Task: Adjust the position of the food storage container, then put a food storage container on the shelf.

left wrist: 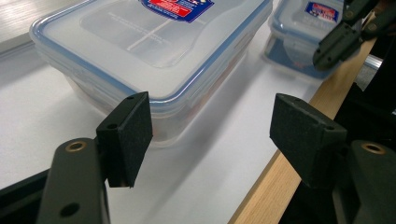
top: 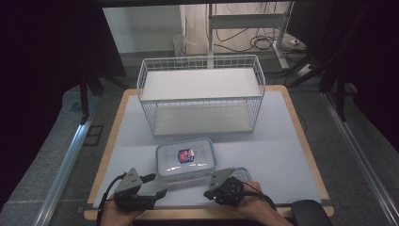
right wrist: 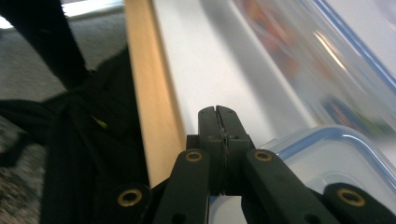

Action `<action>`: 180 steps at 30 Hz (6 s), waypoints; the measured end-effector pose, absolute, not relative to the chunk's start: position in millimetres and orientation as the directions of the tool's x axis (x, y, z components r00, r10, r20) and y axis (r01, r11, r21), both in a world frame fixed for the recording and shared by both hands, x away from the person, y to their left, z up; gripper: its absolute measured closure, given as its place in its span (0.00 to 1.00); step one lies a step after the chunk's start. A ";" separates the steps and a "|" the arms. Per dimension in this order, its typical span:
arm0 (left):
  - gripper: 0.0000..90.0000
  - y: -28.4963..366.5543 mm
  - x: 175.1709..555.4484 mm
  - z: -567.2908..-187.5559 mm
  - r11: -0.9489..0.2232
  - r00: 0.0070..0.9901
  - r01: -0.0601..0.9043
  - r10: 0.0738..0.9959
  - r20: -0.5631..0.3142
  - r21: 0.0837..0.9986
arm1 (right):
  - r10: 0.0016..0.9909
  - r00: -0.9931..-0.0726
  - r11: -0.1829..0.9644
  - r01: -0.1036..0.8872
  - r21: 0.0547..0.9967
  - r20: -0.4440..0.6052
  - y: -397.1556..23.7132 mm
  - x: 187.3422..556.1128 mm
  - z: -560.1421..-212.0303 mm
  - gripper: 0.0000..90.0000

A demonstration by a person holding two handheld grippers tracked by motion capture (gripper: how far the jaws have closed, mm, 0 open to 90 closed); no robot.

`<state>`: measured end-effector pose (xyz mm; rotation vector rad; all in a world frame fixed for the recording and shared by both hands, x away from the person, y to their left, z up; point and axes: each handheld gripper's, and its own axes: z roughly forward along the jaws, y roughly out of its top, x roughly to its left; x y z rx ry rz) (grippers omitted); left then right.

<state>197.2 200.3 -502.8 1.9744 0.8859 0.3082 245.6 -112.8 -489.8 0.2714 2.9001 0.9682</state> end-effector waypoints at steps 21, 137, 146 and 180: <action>0.24 211.9 203.4 -508.9 -0.285 0.651 0.472 0.751 -0.113 0.834 | 0.536 -0.843 0.680 0.398 0.616 -0.046 -226.2 302.0 -490.9 1.00; 0.05 188.8 242.1 -511.5 -0.302 0.634 0.545 0.759 -0.148 0.782 | 0.634 -0.772 0.493 0.439 0.751 0.035 -243.6 305.9 -483.5 0.15; 0.06 175.4 255.7 -501.8 -0.349 0.653 0.577 0.740 -0.161 0.738 | 0.605 -0.787 0.473 0.482 0.737 0.126 -236.6 313.5 -478.8 0.13; 0.21 158.1 316.3 -517.3 -0.192 0.579 0.785 0.567 -0.586 0.589 | 0.549 -0.677 0.399 0.727 0.558 0.490 -195.9 356.3 -495.2 0.16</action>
